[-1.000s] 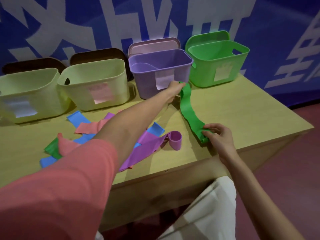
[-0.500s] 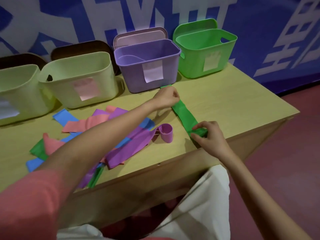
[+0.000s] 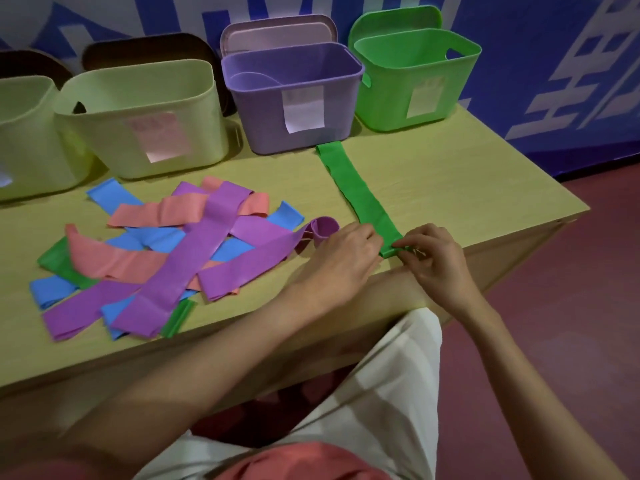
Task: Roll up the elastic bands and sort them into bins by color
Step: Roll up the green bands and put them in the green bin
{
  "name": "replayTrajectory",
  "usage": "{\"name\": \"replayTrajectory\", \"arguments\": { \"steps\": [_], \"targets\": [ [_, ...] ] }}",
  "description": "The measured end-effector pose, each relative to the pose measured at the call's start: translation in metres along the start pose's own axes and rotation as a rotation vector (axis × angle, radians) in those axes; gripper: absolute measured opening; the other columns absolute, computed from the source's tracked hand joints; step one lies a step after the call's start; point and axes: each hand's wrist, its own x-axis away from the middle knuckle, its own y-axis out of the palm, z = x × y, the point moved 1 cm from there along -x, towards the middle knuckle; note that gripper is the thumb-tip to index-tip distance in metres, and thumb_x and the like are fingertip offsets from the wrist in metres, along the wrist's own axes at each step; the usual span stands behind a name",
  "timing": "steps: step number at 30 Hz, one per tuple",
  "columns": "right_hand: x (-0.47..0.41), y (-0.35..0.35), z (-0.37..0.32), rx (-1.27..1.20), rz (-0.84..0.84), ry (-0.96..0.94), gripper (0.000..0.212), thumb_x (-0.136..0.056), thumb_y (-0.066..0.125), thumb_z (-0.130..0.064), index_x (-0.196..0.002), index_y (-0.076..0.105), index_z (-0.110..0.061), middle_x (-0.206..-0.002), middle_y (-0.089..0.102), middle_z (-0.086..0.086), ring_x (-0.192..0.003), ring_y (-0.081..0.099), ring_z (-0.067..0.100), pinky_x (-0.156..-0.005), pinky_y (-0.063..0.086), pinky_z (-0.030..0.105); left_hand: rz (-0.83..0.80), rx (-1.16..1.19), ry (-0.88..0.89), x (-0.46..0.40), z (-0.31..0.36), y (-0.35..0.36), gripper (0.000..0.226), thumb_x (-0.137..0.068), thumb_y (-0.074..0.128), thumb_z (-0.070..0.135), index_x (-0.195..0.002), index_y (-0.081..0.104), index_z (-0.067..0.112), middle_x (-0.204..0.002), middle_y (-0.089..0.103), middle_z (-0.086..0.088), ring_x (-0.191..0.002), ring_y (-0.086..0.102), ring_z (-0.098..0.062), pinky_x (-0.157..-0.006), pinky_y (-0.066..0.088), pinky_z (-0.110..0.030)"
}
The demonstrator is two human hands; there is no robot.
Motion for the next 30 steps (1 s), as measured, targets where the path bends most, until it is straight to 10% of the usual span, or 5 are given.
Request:
{"name": "replayTrajectory", "arguments": {
  "steps": [7,30],
  "targets": [
    [0.010,0.003,-0.008,-0.063,0.014,-0.037,0.017,-0.080,0.073,-0.002,-0.091,0.075,-0.014,-0.087,0.061,0.000,-0.086,0.053,0.018,-0.074,0.040,0.023,0.066,-0.013,-0.007,0.017,0.002,0.021,0.018,-0.089,0.065,0.019,-0.097,0.064,0.003,-0.094,0.062,-0.011,-0.090,0.056,-0.025,-0.074,0.050,-0.041],
    [0.018,0.005,0.001,0.003,0.046,-0.189,0.011,-0.078,0.078,-0.006,-0.087,0.073,-0.011,-0.089,0.062,0.002,-0.086,0.050,0.014,-0.079,0.035,0.011,0.177,0.065,-0.092,0.023,0.004,0.030,0.012,-0.082,0.072,0.017,-0.088,0.065,0.008,-0.087,0.060,-0.005,-0.083,0.056,-0.020,-0.073,0.041,-0.027]
  ]
}}
